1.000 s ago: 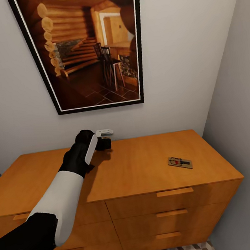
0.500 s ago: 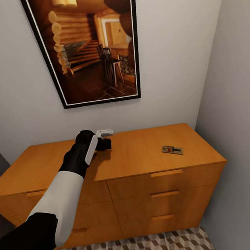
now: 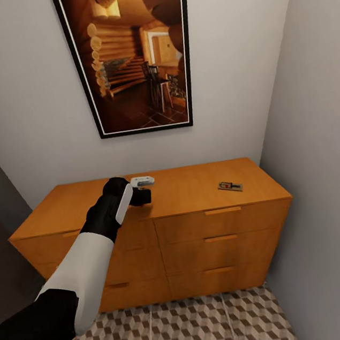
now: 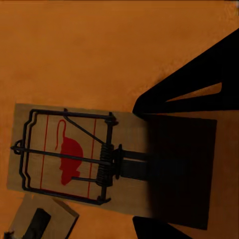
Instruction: Take the four mousetraps from the cabinet in the bathroom and place them on the bathroom floor. Make sure all four end up on the same floor surface, and ensure that at least two of them are either under or directly next to the same bathroom sink.
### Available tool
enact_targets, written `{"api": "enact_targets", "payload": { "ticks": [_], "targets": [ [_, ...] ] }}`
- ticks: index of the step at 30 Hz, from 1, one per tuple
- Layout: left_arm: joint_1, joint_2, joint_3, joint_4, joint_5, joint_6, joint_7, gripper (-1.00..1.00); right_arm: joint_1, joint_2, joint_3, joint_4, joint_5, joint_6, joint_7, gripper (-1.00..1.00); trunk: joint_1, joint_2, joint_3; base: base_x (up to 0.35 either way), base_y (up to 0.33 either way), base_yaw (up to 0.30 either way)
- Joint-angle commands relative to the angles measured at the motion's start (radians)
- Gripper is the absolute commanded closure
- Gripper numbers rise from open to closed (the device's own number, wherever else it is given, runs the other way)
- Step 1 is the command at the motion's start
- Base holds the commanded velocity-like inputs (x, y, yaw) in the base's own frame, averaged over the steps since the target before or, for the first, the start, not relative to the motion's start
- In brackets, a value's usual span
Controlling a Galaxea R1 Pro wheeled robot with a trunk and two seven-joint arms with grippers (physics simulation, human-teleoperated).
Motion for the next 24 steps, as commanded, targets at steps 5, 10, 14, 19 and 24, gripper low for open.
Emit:
{"api": "enact_targets", "payload": {
  "ticks": [5, 10, 14, 19, 24],
  "targets": [
    [-0.001, 0.001, -0.002, 0.000, 0.007, 0.003, 0.009, 1.00, -0.001, 0.000, -0.008, 0.001, -0.005, -0.002, 0.010, 1.00, -0.001, -0.001, -0.001, -0.281, 0.183, 0.000],
    [-0.001, 0.001, -0.003, 0.011, 0.007, 0.003, 0.009, 1.00, -0.001, 0.000, -0.008, 0.001, -0.005, -0.002, 0.010, 1.00, -0.001, -0.001, -0.001, -0.278, 0.186, 0.000],
    [-0.001, 0.001, -0.003, 0.019, 0.007, 0.002, 0.009, 1.00, -0.001, 0.000, -0.008, 0.001, -0.005, -0.002, 0.010, 1.00, -0.001, -0.001, -0.001, -0.278, 0.181, 0.000],
    [-0.001, 0.000, -0.004, 0.021, 0.007, 0.002, 0.009, 1.00, -0.001, -0.001, -0.008, 0.001, -0.005, -0.002, 0.010, 1.00, -0.001, -0.001, -0.001, -0.278, 0.178, 0.000],
    [-0.001, 0.000, -0.004, 0.022, 0.007, 0.002, 0.009, 1.00, -0.001, -0.001, -0.008, 0.001, -0.005, -0.002, 0.010, 1.00, -0.001, -0.001, -0.001, -0.278, 0.177, 0.000]
  ]
}}
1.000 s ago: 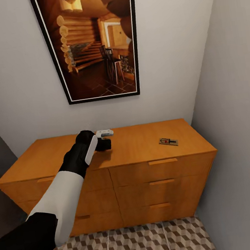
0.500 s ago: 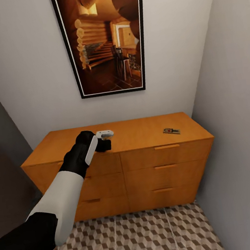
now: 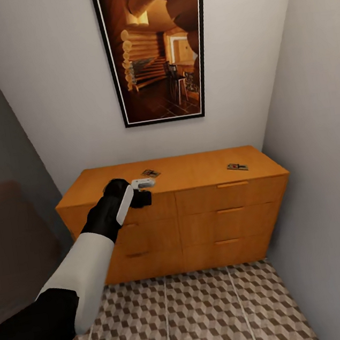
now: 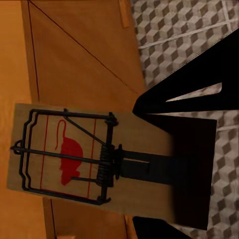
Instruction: Take the four mousetraps from the cabinet in the bathroom and place them on the bathroom floor. Make sure all four end up on the same floor surface, and ensure that at least two of them are either under or directly next to the same bathroom sink.
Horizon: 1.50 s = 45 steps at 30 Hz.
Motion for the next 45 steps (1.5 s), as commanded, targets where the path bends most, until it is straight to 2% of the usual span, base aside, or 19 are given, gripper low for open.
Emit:
{"api": "enact_targets", "payload": {
  "ticks": [1, 17, 27, 35, 37, 40, 43, 45],
  "targets": [
    [-0.001, 0.001, -0.002, 0.001, 0.007, 0.003, 0.009, 1.00, -0.001, 0.000, -0.008, 0.001, -0.005, -0.002, 0.010, 1.00, -0.001, -0.001, -0.001, -0.278, 0.177, 0.000],
    [-0.001, 0.000, -0.002, 0.027, 0.007, 0.002, 0.009, 1.00, -0.001, 0.000, -0.008, 0.001, -0.005, -0.003, 0.010, 1.00, -0.001, -0.001, -0.001, -0.278, 0.150, 0.000],
    [0.000, -0.001, -0.003, 0.047, 0.007, 0.000, 0.009, 1.00, -0.001, 0.000, -0.008, 0.001, -0.005, -0.003, 0.009, 1.00, -0.001, -0.001, -0.001, -0.052, 0.018, 0.000],
    [0.003, -0.004, -0.004, 0.165, 0.006, -0.013, 0.004, 1.00, -0.001, -0.001, -0.010, 0.000, -0.005, -0.004, 0.007, 1.00, -0.001, -0.001, -0.001, -0.001, 0.000, 0.000],
    [0.003, -0.004, -0.004, 0.205, 0.006, -0.040, 0.003, 1.00, -0.001, -0.002, -0.010, 0.000, -0.005, -0.004, 0.007, 1.00, -0.001, -0.001, -0.001, 0.000, 0.000, 0.000],
    [0.010, -0.005, -0.004, 0.290, 0.006, -0.137, 0.001, 1.00, -0.001, -0.002, -0.010, -0.001, -0.005, -0.004, 0.007, 1.00, -0.001, -0.001, -0.001, 0.000, 0.000, 0.000],
    [0.021, -0.005, -0.004, 0.413, 0.006, -0.279, 0.000, 1.00, -0.001, -0.003, -0.010, -0.001, -0.005, -0.004, 0.007, 1.00, -0.001, -0.001, -0.001, 0.000, 0.000, 0.000],
    [0.024, -0.006, -0.004, 0.481, 0.006, -0.345, -0.001, 1.00, -0.001, -0.003, -0.010, -0.001, -0.005, -0.004, 0.007, 1.00, -0.001, -0.001, -0.001, 0.000, 0.000, 0.000]
  ]
}}
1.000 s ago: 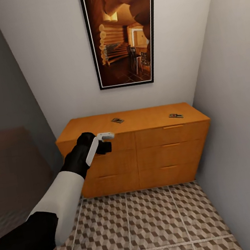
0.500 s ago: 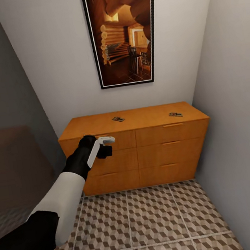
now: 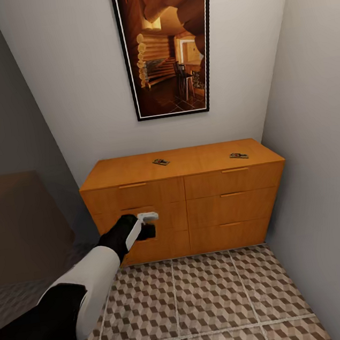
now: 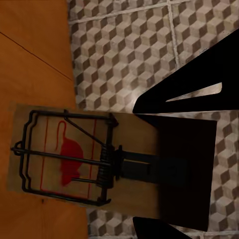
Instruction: Take the four mousetraps from the cabinet in the bathroom and place them on the bathroom floor. Make sure all four end up on the same floor surface, and ensure that at least two of them are either under or directly next to the same bathroom sink.
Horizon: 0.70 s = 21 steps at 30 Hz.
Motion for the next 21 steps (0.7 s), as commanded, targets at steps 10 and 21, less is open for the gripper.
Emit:
{"api": "enact_targets", "payload": {
  "ticks": [10, 21],
  "targets": [
    [0.019, -0.002, -0.008, 0.357, 0.008, -0.393, 0.005, 1.00, -0.001, -0.001, -0.007, -0.001, -0.004, -0.003, 0.010, 1.00, 0.000, -0.001, -0.001, 0.000, 0.000, 0.000],
    [0.228, 0.019, -0.008, 0.398, -0.047, -0.702, 0.006, 1.00, -0.001, -0.004, -0.009, -0.003, -0.003, -0.013, 0.009, 1.00, 0.000, -0.001, -0.001, 0.000, 0.000, 0.000]
  ]
}}
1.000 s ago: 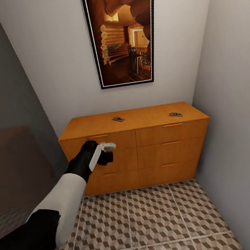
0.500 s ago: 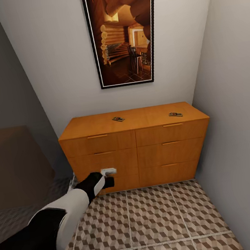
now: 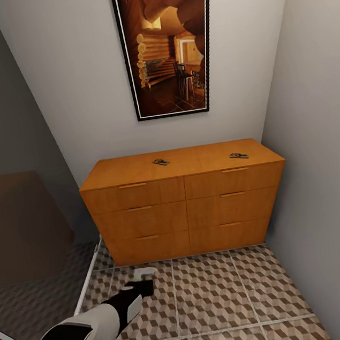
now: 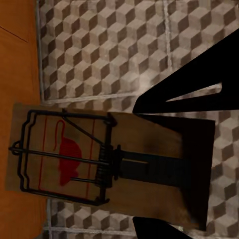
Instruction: Take the four mousetraps from the cabinet in the bathroom and place them on the bathroom floor. Make sure all four end up on the same floor surface, and ensure that at least two of them are either under or directly next to the same bathroom sink.
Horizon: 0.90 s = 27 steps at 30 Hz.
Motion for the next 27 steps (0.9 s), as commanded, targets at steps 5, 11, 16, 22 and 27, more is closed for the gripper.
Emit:
{"api": "enact_targets", "payload": {
  "ticks": [5, 11, 16, 22, 27],
  "targets": [
    [0.086, 0.047, -0.009, 0.004, -0.021, -0.092, 0.004, 1.00, -0.001, -0.008, -0.009, -0.028, -0.005, -0.014, 0.010, 1.00, 0.000, -0.001, -0.001, 0.000, 0.000, 0.000],
    [0.163, 0.102, -0.009, 0.005, -0.025, -0.200, 0.002, 1.00, -0.001, -0.012, -0.011, -0.054, -0.005, -0.091, 0.007, 1.00, 0.000, -0.001, -0.001, 0.000, 0.000, 0.000],
    [0.230, 0.128, -0.009, 0.006, -0.025, -0.256, 0.002, 1.00, -0.001, -0.016, -0.011, -0.113, -0.004, -0.119, -0.042, 1.00, 0.000, -0.001, -0.001, 0.000, 0.000, 0.000],
    [0.312, 0.135, -0.009, 0.006, -0.024, -0.398, 0.002, 1.00, -0.001, -0.019, -0.011, -0.207, -0.001, -0.110, -0.112, 1.00, 0.000, -0.001, -0.001, 0.000, 0.000, 0.000],
    [0.383, 0.138, -0.009, 0.007, -0.024, -0.629, 0.005, 1.00, -0.001, -0.028, -0.011, -0.276, 0.000, -0.073, -0.121, 1.00, 0.000, -0.001, -0.001, 0.000, 0.000, 0.000]
  ]
}}
